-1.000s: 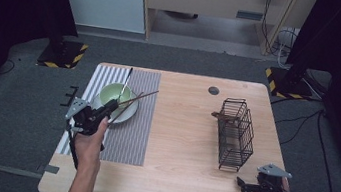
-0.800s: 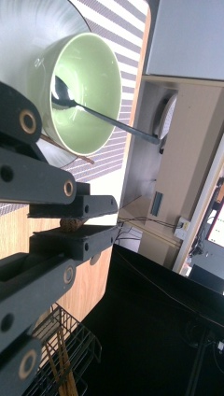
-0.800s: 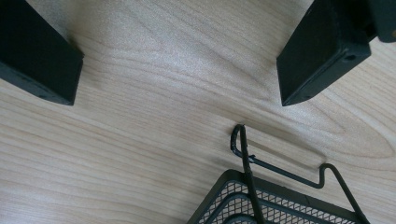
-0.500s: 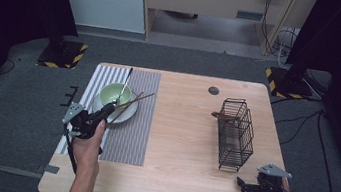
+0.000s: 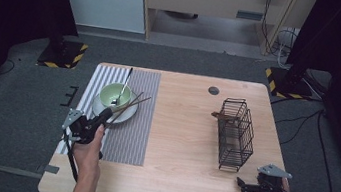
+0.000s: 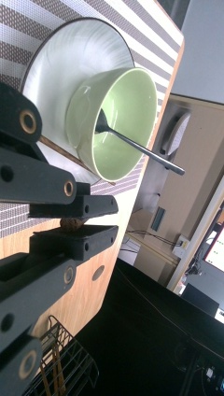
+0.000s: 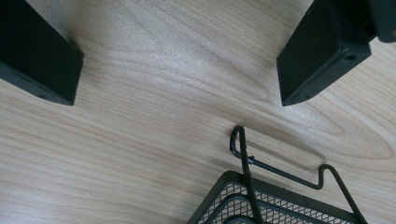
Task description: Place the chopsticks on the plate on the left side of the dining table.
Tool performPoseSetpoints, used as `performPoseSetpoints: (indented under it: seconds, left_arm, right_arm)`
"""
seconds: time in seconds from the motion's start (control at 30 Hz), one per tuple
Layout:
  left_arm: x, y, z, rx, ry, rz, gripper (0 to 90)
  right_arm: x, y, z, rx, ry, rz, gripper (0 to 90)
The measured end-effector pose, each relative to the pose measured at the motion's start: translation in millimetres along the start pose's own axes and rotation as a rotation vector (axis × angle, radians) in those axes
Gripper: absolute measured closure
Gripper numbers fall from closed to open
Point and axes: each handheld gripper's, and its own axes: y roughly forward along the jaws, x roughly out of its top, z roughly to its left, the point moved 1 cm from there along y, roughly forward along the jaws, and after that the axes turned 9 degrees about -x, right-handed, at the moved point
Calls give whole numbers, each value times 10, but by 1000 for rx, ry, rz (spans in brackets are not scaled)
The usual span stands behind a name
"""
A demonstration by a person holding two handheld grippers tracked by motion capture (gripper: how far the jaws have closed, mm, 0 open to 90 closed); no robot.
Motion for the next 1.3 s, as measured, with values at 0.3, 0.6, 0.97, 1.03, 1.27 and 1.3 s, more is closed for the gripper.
performPoseSetpoints:
  seconds: [0.3, 0.6, 0.97, 1.03, 1.27, 1.3]
  left_arm:
    - [0, -28, 80, 21, 8, 0, 839]
    - [-48, -42, 123, 41, 13, 4, 839]
    - [-115, -68, 109, 43, 37, 18, 839]
    - [-141, -75, 101, 43, 48, 29, 839]
    - [-245, -123, 95, 39, 71, 64, 839]
    - [-254, -129, 98, 39, 74, 70, 839]
  right_arm:
    - [0, 0, 0, -1, 0, 0, 4]
    - [-5, -5, 0, 0, -1, -1, 4]
    - [-10, -11, 1, 2, -2, 0, 4]
    - [-11, -11, 2, 2, -2, 0, 4]
    - [-13, -13, 2, 4, -2, 0, 4]
    - [-13, -13, 2, 4, -2, 0, 4]
